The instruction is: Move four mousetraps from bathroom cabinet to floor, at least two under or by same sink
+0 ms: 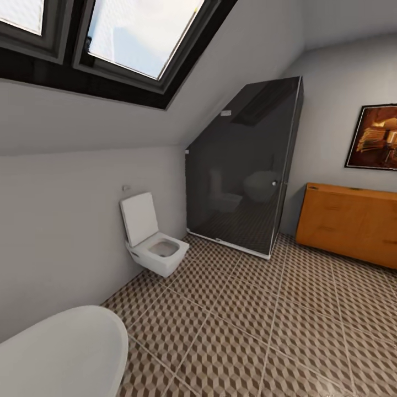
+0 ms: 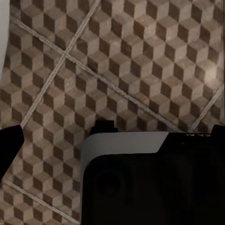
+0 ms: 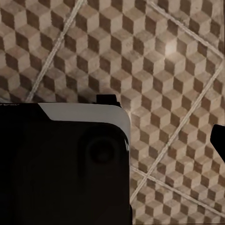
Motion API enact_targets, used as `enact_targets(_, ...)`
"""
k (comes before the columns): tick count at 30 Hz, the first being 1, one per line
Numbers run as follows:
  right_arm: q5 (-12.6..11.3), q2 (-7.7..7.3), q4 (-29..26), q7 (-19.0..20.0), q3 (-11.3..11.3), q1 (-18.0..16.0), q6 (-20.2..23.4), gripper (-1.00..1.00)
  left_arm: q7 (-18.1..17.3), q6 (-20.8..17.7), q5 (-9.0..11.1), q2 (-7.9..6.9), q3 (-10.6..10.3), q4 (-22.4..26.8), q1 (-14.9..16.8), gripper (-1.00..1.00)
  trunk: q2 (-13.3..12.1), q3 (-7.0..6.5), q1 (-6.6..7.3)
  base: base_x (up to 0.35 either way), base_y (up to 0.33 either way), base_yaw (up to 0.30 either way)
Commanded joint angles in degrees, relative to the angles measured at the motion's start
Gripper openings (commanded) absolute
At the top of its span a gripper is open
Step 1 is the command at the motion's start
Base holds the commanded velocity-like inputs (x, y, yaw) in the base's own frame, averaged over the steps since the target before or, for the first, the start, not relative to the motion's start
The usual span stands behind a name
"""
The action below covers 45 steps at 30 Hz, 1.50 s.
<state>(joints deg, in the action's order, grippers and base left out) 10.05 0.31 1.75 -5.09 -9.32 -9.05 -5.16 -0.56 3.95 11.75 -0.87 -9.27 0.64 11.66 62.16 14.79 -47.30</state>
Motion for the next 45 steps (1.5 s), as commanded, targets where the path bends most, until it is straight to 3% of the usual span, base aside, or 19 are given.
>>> enact_targets(1, 0.6, 0.03, 0.2, -0.3, -0.5, -0.1, -0.3, 1.0, -0.1, 0.2, 0.6, -0.01, -0.5, 0.0, 0.0, 1.0, 0.0, 0.07, 0.0, 0.0, 0.0, -0.296)
enact_targets(18, 0.6, 0.13, 0.2, -0.3, -0.5, -0.1, -0.3, 1.0, -0.1, 0.2, 0.5, 0.02, -0.4, 0.0, 0.0, 1.0, 0.0, 0.07, 0.0, 0.0, 0.0, -0.296)
enact_targets(31, 0.6, 0.13, 0.2, -0.3, -0.5, -0.1, -0.3, 1.0, -0.5, 0.1, 0.5, 1.38, -0.1, 0.0, 0.0, 1.0, 0.0, 0.07, 0.0, 0.0, 0.0, -0.296)
enact_targets(45, 0.6, 0.13, 0.2, -0.2, -0.5, -0.1, -0.3, 1.0, -0.5, -0.1, 0.9, 1.79, -0.1, 0.0, 0.0, 1.0, 0.0, 0.07, 0.0, 0.0, 0.0, -0.296)
